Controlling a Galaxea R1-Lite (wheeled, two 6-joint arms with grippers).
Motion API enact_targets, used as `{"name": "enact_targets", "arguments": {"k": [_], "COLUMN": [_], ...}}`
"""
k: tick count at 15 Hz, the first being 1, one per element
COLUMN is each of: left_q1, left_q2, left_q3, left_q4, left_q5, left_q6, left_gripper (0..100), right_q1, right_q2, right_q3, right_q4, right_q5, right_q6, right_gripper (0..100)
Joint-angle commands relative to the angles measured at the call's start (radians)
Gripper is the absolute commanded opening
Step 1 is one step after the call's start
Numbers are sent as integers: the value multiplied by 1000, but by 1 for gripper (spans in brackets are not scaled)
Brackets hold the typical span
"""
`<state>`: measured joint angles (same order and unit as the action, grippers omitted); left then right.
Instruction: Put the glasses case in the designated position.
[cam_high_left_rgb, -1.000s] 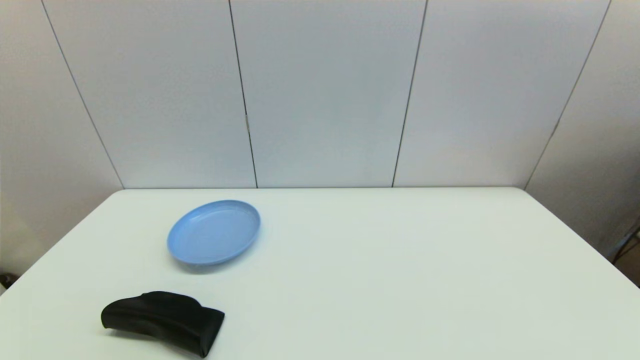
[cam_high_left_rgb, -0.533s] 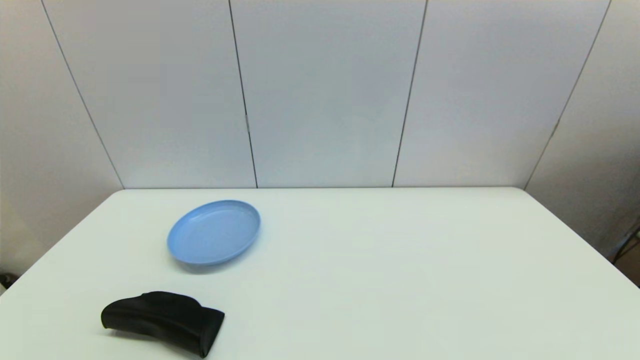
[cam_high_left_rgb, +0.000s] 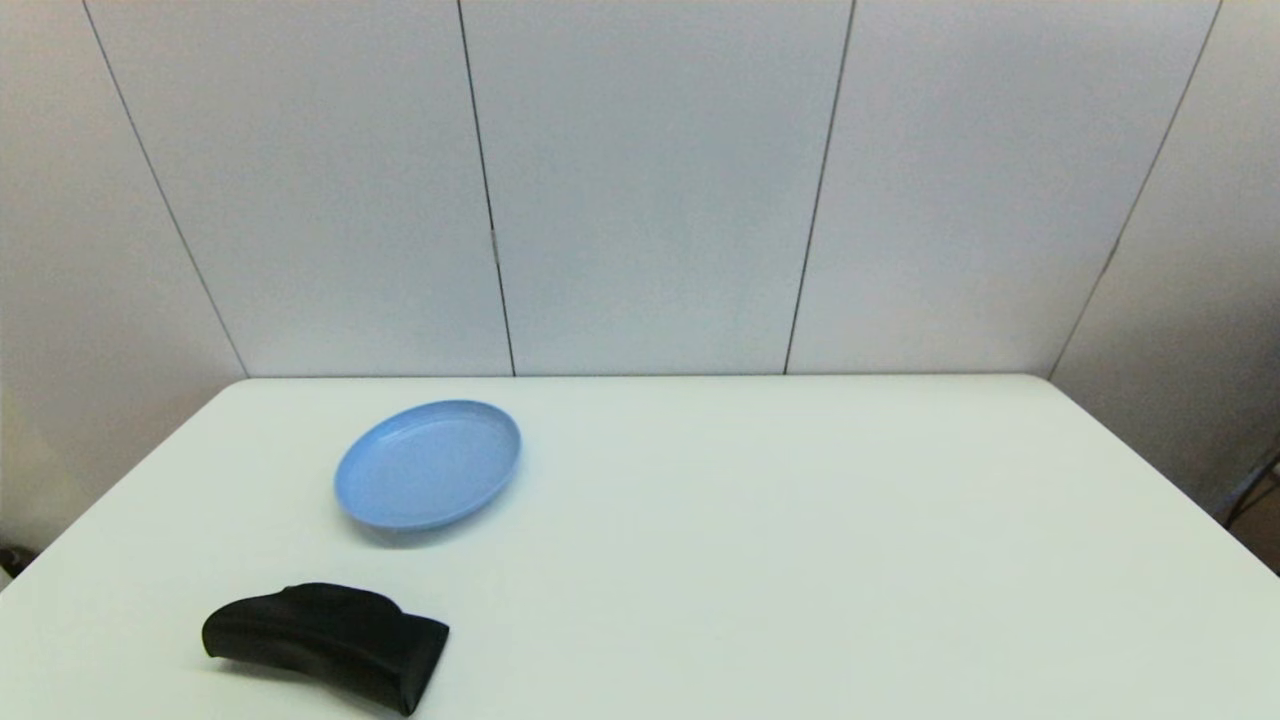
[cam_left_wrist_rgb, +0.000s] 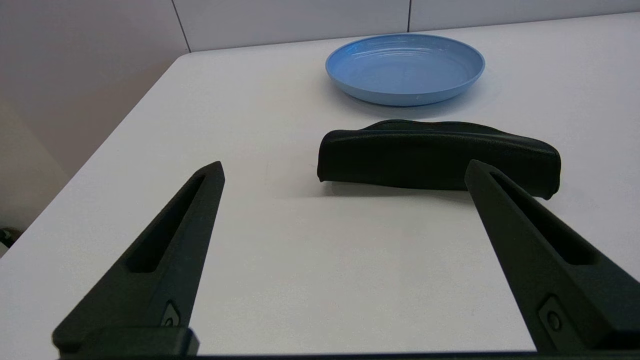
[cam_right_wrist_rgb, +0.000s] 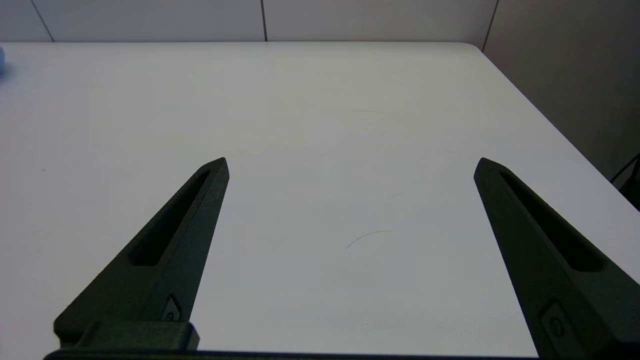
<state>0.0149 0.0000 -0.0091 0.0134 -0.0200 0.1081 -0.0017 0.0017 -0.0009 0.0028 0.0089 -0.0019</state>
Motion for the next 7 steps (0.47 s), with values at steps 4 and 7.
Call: {"name": "enact_targets", "arguments": {"k": [4,7], "left_q1": [0,0], "left_q2": [2,2], "left_q3": [0,0], "left_q4": [0,0], "left_q5": [0,0], "left_q6": [1,1], "left_gripper": [100,100], "right_q1": [0,0], "right_q2": [1,1], "right_q3": [-1,1], "right_q4": [0,0], "right_q5": [-4,-4], "right_q6": [2,2], "right_gripper": [100,100]}}
